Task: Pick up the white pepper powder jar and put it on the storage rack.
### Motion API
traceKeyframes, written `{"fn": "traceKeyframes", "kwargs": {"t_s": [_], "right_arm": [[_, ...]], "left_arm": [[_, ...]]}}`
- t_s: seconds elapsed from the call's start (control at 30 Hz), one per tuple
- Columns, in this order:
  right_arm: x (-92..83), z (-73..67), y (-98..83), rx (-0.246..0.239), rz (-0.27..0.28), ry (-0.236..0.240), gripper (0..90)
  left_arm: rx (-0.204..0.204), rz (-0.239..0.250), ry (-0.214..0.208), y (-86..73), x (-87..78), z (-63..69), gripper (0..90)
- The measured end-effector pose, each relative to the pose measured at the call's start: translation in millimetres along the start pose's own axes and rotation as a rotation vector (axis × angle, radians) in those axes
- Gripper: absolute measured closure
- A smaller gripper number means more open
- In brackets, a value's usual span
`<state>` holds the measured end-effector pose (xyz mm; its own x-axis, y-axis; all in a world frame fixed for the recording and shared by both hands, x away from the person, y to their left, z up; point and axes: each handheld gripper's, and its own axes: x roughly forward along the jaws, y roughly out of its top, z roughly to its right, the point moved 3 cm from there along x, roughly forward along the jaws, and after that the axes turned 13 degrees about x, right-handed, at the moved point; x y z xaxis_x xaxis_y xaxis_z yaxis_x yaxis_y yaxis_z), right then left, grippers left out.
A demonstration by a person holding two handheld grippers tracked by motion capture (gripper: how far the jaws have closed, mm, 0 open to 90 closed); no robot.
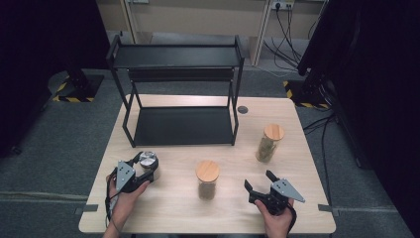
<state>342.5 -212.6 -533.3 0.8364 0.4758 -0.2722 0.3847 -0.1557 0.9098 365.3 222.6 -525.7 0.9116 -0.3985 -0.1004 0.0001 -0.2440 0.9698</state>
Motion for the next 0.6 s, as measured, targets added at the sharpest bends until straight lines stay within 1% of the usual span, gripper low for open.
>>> {"fn": "traceKeyframes", "kwargs": {"t_s": [0.07, 0.27, 0.47, 0.6], "right_arm": [[0.0, -0.2, -0.1, -0.002, 0.000, 0.001, 6.7], [0.1, -0.3, -0.1, -0.003, -0.002, 0.002, 6.7], [0.2, -0.4, -0.1, -0.004, -0.004, 0.003, 6.7], [0.0, -0.5, -0.1, -0.004, -0.002, 0.005, 6.7]], "left_arm": [[-0.005, 0.018, 0.002, 6.1, -1.5, -0.7, 35.0], [0.023, 0.037, 0.018, 20.5, 0.5, -3.2, 35.0], [0.019, 0.060, 0.033, 32.6, 2.7, -6.7, 35.0], [0.022, 0.061, 0.040, 39.4, 6.0, -9.1, 35.0]]}}
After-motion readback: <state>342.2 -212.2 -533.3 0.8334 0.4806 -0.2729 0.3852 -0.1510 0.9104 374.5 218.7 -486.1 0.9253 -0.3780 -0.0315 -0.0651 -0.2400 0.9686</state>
